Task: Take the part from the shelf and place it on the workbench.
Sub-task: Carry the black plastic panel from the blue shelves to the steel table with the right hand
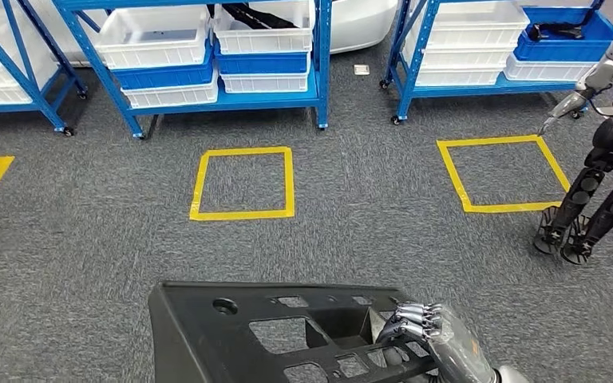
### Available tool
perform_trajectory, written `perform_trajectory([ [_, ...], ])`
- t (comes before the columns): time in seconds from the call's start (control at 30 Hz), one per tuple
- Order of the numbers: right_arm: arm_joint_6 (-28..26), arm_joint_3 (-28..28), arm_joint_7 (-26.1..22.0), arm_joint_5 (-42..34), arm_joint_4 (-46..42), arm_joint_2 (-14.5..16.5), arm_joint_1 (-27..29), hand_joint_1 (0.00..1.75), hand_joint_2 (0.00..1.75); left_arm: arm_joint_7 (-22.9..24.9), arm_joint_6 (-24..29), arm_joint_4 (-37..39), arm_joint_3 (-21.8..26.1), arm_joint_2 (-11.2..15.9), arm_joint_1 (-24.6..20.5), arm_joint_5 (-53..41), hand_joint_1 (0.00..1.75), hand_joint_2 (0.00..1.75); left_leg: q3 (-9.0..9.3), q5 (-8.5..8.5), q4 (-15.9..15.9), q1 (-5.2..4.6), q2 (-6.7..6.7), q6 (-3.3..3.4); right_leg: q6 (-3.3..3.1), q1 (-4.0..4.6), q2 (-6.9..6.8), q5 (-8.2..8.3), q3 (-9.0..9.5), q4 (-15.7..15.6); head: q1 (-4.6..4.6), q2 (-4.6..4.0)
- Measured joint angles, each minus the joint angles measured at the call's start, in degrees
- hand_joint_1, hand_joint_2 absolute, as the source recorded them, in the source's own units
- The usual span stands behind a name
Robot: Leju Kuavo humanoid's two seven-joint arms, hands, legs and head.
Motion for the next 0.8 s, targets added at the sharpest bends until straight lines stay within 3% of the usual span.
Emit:
perform_trajectory([
  [0.03, 0.03, 0.16, -0.08, 0.01, 0.00, 0.08, 0.02, 1.75, 1.75, -0.02, -0.01, 0.00, -0.11, 0.01, 0.00, -0.14, 0.00, 1.75, 0.50, -0.08, 0.96, -0.03, -0.01, 0.13, -0.05, 0.25, 0.02, 0.34, -0.47, 0.09, -0.01, 0.00],
  [0.07, 0.05, 0.31, -0.12, 0.01, 0.00, 0.15, 0.04, 1.75, 1.75, -0.02, -0.01, 0.00, -0.21, 0.01, -0.01, -0.22, 0.00, 1.75, 2.06, 0.81, -0.26, -0.07, -0.01, 0.35, 0.04, 0.43, 0.07, 0.59, -0.85, 0.18, -0.01, 0.00],
  [0.13, 0.07, 0.54, -0.15, 0.01, -0.04, 0.28, 0.05, 1.75, 1.75, -0.03, -0.03, -0.01, -0.38, 0.04, -0.06, -0.28, 0.00, 1.75, 7.36, 3.06, -7.50, -0.30, -0.17, 1.17, 0.35, 0.64, 0.14, 0.95, -1.33, 0.44, -0.01, 0.01],
  [0.2, 0.07, 0.69, -0.23, 0.11, -0.16, 0.41, 0.01, 1.75, 1.75, -0.07, -0.15, -0.03, -0.58, 0.12, -0.08, -0.52, 0.00, 1.75, 10.80, 4.25, -12.99, -0.77, -0.37, 1.79, 0.92, 0.77, 0.09, 1.42, -1.51, 0.50, 0.02, 0.01],
  [0.33, 0.31, 1.06, -0.78, 0.37, -0.58, 0.62, -0.10, 1.75, 1.75, -0.10, -0.68, -0.03, -1.07, 0.01, -0.19, -0.85, 0.00, 1.75, 10.58, 5.71, -14.95, -1.22, -0.16, 2.65, 2.41, 0.82, -0.09, 2.14, -2.21, 0.47, 0.00, 0.01],
  [0.4, 0.65, 1.31, -1.09, 0.38, -0.61, 0.78, -0.49, 1.75, 1.75, -0.10, -0.69, -0.03, -1.09, -0.17, -0.30, -0.76, 0.00, 1.75, 9.77, 7.19, -15.97, -1.09, 0.21, 3.40, 2.23, 0.84, -0.14, -0.54, -4.13, 3.74, 0.17, 0.01],
  [0.47, 0.85, 1.44, -1.20, 0.37, -0.55, 0.91, -0.88, 1.75, 1.75, -0.11, -0.68, -0.03, -1.09, -0.29, -0.35, -0.70, 0.00, 1.75, 8.37, 8.32, -16.08, -1.30, 0.42, 3.79, 1.85, 0.50, -0.16, -4.96, -6.95, 10.82, 0.37, 0.01],
  [0.53, 0.88, 1.48, -1.21, 0.38, -0.47, 0.98, -0.98, 1.75, 1.75, -0.11, -0.68, -0.03, -1.09, -0.43, -0.34, -0.67, 0.00, 1.75, 6.99, 9.31, -16.02, -1.43, 0.51, 3.71, 2.57, 0.13, -0.18, -6.66, -7.89, 15.72, 0.43, 0.01],
  [0.57, 0.90, 1.50, -1.22, 0.38, -0.45, 1.01, -1.03, 1.75, 1.75, -0.13, -0.68, -0.03, -1.09, -0.50, -0.34, -0.65, 0.00, 1.75, 6.36, 9.80, -15.99, -1.45, 0.52, 3.56, 3.24, -0.03, -0.19, -6.09, -6.81, 15.29, 0.44, 0.02],
  [0.6, 0.91, 1.53, -1.23, 0.38, -0.43, 1.03, -1.12, 1.75, 1.75, -0.16, -0.70, -0.03, -1.09, -0.57, -0.34, -0.64, 0.00, 1.75, 5.83, 10.24, -15.97, -1.45, 0.52, 3.34, 3.89, -0.19, -0.25, -4.94, -4.60, 12.63, 0.44, 0.01],
  [0.67, 0.93, 1.58, -1.27, 0.38, -0.45, 1.10, -1.47, 1.75, 1.75, -0.35, -0.85, -0.03, -1.10, -0.67, -0.35, -0.71, 0.00, 1.75, 5.03, 11.07, -15.85, -1.55, 0.49, 2.72, 4.42, -0.24, -0.46, -3.19, 1.54, 3.90, 0.47, 0.01],
  [0.73, 0.94, 1.62, -1.31, 0.37, -0.57, 1.18, -1.60, 1.75, 1.75, -0.64, -1.12, -0.03, -1.13, -0.70, -0.34, -0.88, 0.00, 1.75, 4.70, 11.86, -15.75, -1.77, 0.45, 2.00, 3.77, 0.18, -0.47, -2.75, 4.62, -1.41, 0.43, 0.01],
  [0.8, 0.94, 1.61, -1.28, 0.50, -0.78, 1.22, -1.36, 1.75, 1.75, -0.97, -1.52, -0.03, -1.15, -0.71, -0.30, -0.96, 0.00, 1.75, 4.66, 12.56, -15.94, -1.77, 0.42, 1.31, 2.83, 0.60, -0.32, -2.45, 4.16, -1.88, 0.37, 0.02],
])
